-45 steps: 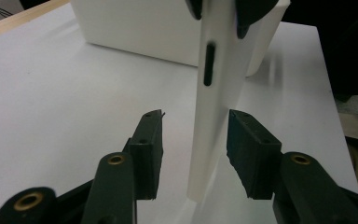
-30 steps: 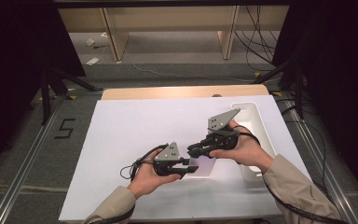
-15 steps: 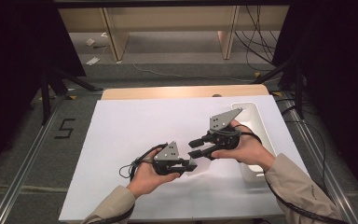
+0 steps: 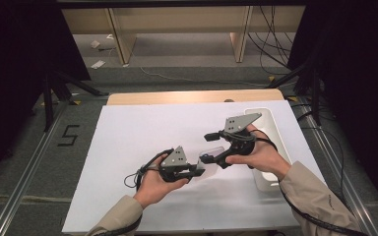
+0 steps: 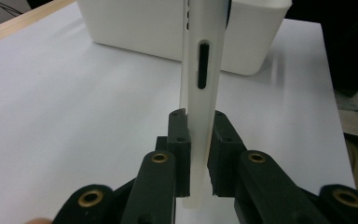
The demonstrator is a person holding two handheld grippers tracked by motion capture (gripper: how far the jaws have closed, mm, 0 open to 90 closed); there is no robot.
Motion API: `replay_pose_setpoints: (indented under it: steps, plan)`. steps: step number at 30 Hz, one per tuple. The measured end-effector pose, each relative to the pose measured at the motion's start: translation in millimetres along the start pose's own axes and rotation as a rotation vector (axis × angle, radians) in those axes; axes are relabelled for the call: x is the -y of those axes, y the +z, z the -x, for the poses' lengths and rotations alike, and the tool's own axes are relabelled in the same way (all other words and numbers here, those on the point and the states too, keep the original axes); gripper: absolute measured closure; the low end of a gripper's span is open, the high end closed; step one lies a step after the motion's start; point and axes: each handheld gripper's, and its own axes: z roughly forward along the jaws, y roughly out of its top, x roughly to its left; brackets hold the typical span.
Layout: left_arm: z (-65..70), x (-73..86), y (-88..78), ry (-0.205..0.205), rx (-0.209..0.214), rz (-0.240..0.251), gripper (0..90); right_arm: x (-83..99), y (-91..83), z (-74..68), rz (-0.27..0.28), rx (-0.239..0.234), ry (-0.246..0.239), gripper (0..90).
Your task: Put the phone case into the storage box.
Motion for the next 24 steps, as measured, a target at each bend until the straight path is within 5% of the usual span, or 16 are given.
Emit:
replay_pose_setpoints:
  steps: [24]
  plan:
    - [-10.7,-5.0,-10.1,-0.120,-0.226,0.055,80.6,5.7,-5.1,12.9,0.150,0.173,0.112,5.9]
